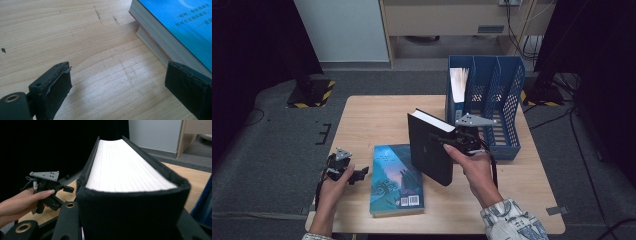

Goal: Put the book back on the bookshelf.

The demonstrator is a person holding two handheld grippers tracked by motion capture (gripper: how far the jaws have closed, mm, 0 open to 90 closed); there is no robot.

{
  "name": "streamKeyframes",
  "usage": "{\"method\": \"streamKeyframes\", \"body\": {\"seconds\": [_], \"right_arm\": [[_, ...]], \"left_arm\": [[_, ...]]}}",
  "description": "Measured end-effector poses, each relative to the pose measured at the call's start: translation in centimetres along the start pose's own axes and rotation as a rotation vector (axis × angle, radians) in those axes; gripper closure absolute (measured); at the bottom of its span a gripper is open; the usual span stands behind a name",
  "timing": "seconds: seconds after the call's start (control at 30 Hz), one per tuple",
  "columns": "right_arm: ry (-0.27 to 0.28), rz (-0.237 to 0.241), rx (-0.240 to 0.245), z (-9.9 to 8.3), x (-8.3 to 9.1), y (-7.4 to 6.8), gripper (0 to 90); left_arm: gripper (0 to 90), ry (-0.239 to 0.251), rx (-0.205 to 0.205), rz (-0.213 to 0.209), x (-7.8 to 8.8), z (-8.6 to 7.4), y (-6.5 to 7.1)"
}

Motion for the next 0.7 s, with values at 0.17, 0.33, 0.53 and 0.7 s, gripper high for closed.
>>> {"method": "streamKeyframes", "body": {"seconds": [0.17,0.33,0.53,0.7], "right_arm": [[0.012,0.005,-0.029,-0.1,0.7,0.7,53.2],[0.013,0.017,-0.051,-0.3,1.3,1.2,53.2],[0.016,0.018,-0.066,-0.8,2.1,1.6,53.2],[0.013,0.010,-0.067,-1.0,2.8,1.9,53.2]], "left_arm": [[6.1,0.000,-0.001,-0.001,-0.1,0.0,0.0],[6.1,-0.001,0.001,-0.003,-0.1,0.0,0.2],[6.1,-0.014,-0.004,-0.004,-0.2,-0.2,0.2],[6.0,-0.022,-0.005,-0.008,-0.4,-0.2,0.3]]}}
Point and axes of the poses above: each handheld gripper's, and its own axes: x roughly backward along the jaws, z roughly out of its top, y roughly to its right, the point moved 7 cm from there along -x, roughly forward along the jaws, and after that the axes turned 2 degrees about -z, right-handed, at the moved point
